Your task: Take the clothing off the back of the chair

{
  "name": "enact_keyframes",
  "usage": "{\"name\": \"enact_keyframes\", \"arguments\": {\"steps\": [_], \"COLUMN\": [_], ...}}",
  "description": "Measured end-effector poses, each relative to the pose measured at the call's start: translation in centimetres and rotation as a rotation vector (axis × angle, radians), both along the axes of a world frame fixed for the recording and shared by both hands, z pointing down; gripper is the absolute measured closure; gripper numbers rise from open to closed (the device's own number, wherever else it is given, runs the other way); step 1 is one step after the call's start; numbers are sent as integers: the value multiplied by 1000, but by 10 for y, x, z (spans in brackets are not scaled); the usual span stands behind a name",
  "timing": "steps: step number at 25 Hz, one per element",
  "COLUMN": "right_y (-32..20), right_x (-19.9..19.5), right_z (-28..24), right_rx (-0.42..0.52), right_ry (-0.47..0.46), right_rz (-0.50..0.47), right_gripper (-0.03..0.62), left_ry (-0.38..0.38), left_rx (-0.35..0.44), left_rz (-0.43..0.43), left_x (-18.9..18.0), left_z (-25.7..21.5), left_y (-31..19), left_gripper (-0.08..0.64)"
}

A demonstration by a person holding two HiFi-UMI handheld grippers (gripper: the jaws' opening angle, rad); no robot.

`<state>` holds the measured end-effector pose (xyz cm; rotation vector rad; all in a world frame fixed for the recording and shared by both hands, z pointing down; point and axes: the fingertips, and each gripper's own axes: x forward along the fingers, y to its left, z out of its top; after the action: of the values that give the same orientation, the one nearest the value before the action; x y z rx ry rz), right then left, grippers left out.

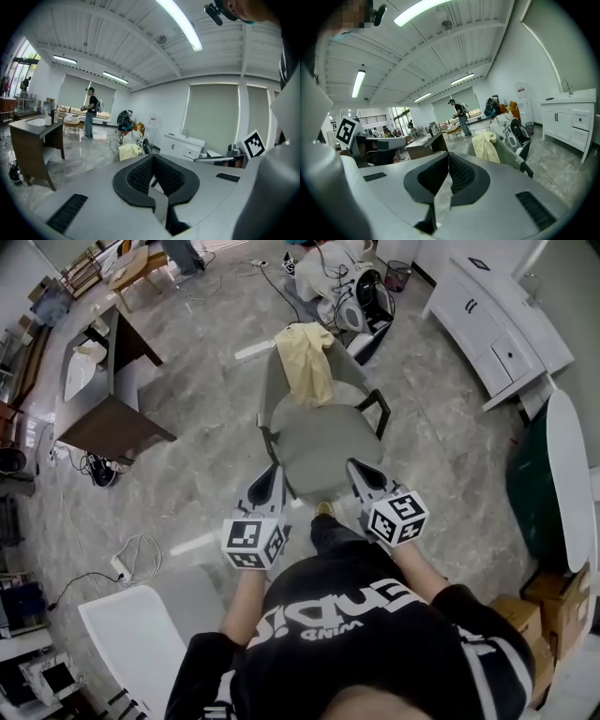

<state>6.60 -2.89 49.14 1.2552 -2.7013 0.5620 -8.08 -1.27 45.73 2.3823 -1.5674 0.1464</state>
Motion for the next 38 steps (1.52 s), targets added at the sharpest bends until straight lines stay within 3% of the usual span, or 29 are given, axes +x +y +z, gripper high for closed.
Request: {"name": "enact_keyframes", "arguments": {"steps": [11, 19, 38], "right_y": [-127, -155, -196], "right_x": [-1, -32, -66], "right_z": [-11, -13, -28], "right_rx": [0, -1, 47], "right_ry": [-10, -16, -11], "right_rz": [-53, -70, 52], "right_gripper": [577, 577, 571], "left_ry": [-19, -29, -19], "left_rx": [16, 16, 9], "left_rz": [-56, -34, 120], "left_x": [3, -15, -30], "left_z": [-16, -19, -18], "left_y": [-122, -163, -224], "left_gripper": [545, 545, 545]}}
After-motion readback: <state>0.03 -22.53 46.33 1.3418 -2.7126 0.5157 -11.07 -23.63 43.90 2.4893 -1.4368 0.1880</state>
